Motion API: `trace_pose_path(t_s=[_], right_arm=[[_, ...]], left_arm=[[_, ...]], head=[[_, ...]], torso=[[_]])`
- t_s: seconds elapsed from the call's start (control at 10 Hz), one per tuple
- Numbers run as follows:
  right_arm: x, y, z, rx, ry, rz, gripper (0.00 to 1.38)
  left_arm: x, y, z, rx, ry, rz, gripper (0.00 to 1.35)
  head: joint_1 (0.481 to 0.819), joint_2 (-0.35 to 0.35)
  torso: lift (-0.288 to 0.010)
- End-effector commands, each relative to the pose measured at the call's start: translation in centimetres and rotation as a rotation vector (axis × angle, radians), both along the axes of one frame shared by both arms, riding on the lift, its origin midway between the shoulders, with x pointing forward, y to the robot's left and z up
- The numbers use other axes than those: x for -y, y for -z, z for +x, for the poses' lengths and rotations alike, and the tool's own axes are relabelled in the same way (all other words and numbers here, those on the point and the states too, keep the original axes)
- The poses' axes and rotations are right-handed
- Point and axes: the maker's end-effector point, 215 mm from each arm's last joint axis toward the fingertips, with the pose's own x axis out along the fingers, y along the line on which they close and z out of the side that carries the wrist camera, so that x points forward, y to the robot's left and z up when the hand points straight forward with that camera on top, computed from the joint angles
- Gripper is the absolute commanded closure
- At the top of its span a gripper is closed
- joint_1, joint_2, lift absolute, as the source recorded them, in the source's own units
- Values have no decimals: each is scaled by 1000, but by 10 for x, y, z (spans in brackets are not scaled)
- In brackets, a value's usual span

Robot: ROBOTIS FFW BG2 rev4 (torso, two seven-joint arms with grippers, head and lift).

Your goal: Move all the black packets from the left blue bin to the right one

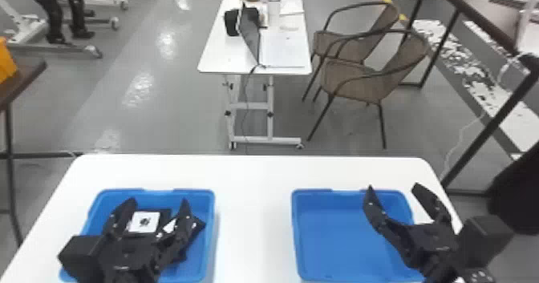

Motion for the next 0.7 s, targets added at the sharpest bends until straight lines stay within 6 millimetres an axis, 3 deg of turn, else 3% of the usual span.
trace_pose_path(t_s=[0.0, 0.6], right_arm=[[0, 0, 0, 0, 0, 0, 134], [-1, 0, 0, -1, -1, 4, 134]], left_arm=[[0, 0, 0, 1, -2, -2, 130], [0, 0, -1, 4, -2, -7, 130]], head=[[695, -32], [695, -32]], torso=[[0], [0]])
